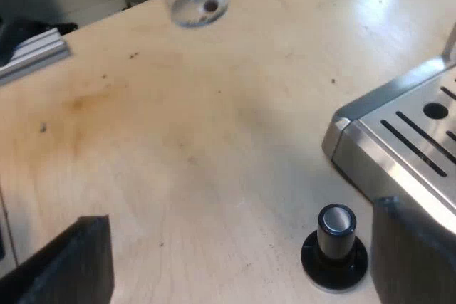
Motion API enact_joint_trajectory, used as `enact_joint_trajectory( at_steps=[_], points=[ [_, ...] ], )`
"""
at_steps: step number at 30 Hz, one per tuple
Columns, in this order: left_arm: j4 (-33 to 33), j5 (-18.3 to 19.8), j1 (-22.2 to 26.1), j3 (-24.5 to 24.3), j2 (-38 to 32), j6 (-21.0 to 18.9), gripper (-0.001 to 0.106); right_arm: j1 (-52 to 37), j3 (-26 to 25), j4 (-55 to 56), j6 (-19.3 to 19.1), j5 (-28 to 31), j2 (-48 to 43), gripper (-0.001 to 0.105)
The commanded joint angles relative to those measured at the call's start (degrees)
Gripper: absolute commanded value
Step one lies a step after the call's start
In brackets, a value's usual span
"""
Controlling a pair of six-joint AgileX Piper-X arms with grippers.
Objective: Pour the beans into the coffee machine
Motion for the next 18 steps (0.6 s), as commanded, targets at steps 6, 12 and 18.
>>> enact_joint_trajectory(
  at_steps=[6,12,18],
  points=[
    [-15.07,6.37,9.43,6.09,6.97,0.12,0.012,0.03,0.00,-6.90,3.07,0.20,6.67,0.078],
    [-29.67,8.14,11.66,8.97,14.56,0.12,0.012,0.03,0.00,-11.09,3.07,0.30,10.34,0.078],
    [-38.22,9.92,11.64,9.11,24.87,0.25,0.012,0.03,0.00,-15.41,3.07,4.52,12.74,0.078]
  ],
)
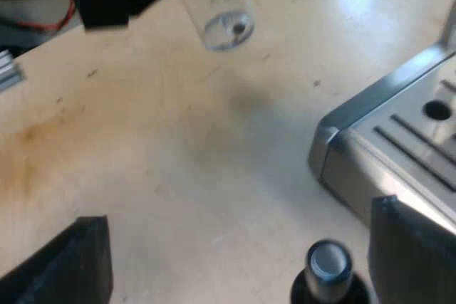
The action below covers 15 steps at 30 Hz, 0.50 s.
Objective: Pour the beans into the coffee machine
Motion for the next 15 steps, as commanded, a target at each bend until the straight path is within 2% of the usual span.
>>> enact_joint_trajectory(
  at_steps=[1,3,8,15],
  points=[
    [-6.86,1.56,-0.06,-0.09,6.02,0.25,0.012,0.03,0.00,-2.45,-0.32,3.00,0.76,0.078],
    [-9.90,1.54,-0.06,-0.09,10.22,0.36,0.012,0.03,0.00,-2.85,-0.32,4.81,1.23,0.078],
    [-18.71,1.54,-0.06,-0.09,20.55,4.26,0.012,0.03,0.00,-2.85,-0.32,6.83,2.08,0.078],
    [-30.05,1.54,-0.06,-0.21,31.14,4.67,0.012,0.03,0.00,-2.85,-0.32,7.37,2.06,0.078]
  ],
)
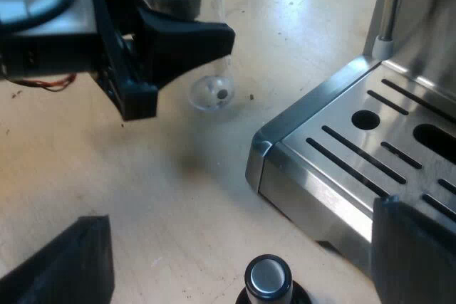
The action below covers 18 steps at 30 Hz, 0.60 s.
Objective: Pour the beans into the coffee machine
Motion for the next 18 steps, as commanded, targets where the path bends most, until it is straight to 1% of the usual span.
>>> enact_joint_trajectory(
  at_steps=[1,3,6,8,10,11,12,14,15,16,17,18],
  points=[
    [-6.59,0.30,-0.06,-0.34,3.44,0.06,0.012,0.03,0.00,-0.47,-0.29,0.00,0.01,0.078],
    [-8.37,0.30,-0.06,-0.49,6.12,0.06,0.012,0.03,0.00,-0.47,-0.29,0.00,0.01,0.078],
    [-8.69,0.30,-0.06,-0.58,8.46,0.06,0.013,0.03,0.00,-0.47,-0.29,0.00,0.01,0.078],
    [-8.69,0.30,-0.06,-0.58,9.11,0.06,0.017,0.03,0.00,-0.47,-0.29,0.00,0.01,0.078],
    [-8.69,0.30,-0.06,-0.58,9.20,0.06,0.026,0.03,0.00,-0.47,-0.29,0.00,0.01,0.078],
    [-8.69,0.30,-0.06,-0.58,9.20,0.06,0.028,0.03,0.00,-0.47,-0.29,0.00,0.01,0.078],
    [-8.69,0.30,-0.06,-0.58,9.20,0.06,0.033,0.03,0.00,-0.47,-0.29,0.00,0.01,0.078],
    [-8.69,0.30,-0.06,-0.58,9.20,0.06,0.037,0.03,0.00,-0.47,-0.29,0.00,0.01,0.078],
    [-8.55,0.30,-0.06,-0.58,9.20,0.06,0.042,0.03,0.00,-0.47,-0.29,0.00,0.01,0.078],
    [-8.52,0.30,-0.06,-0.58,9.20,0.06,0.044,0.03,0.00,-0.47,-0.29,0.00,0.01,0.078],
    [-7.77,0.30,-0.06,-0.58,9.20,0.06,0.053,0.03,0.00,-0.47,-0.29,0.00,0.01,0.078],
    [-7.49,0.30,-0.06,-0.58,9.20,0.06,0.058,0.03,0.00,-0.47,-0.29,0.00,0.01,0.078]
  ],
)
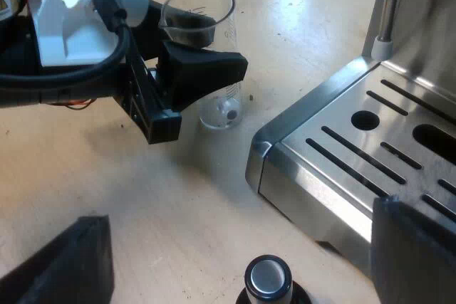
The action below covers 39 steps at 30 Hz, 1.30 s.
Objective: Pour the beans into the coffee machine
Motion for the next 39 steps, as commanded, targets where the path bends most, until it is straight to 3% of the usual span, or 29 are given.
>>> enact_joint_trajectory(
  at_steps=[1,3,10,22,31,35,39],
  points=[
    [-0.02,0.30,-0.06,-0.21,-0.17,-0.02,0.061,0.03,0.00,-0.47,-0.29,0.00,0.01,0.078],
    [0.28,0.44,-0.06,-0.21,-0.17,-0.14,0.067,0.03,0.00,-0.47,-0.29,0.00,0.01,0.078],
    [4.58,0.43,-0.06,-0.21,-1.88,-1.05,0.067,0.03,0.00,-0.47,-0.29,0.00,0.01,0.078],
    [26.72,-0.18,-0.06,-0.21,-11.54,-1.04,0.067,0.03,0.00,-0.47,-0.29,0.00,0.01,0.078],
    [46.49,-0.18,-0.06,-0.21,-25.71,-1.04,0.067,0.03,0.00,-0.34,0.76,0.00,-0.29,0.078],
    [53.08,-0.18,-0.06,-0.21,-34.56,-1.04,0.067,0.03,0.00,0.04,0.97,0.00,-1.41,0.078],
    [63.72,-0.18,-0.06,-1.90,-44.53,-1.04,0.067,0.03,0.00,1.76,0.96,0.00,-3.58,0.078]
  ],
)
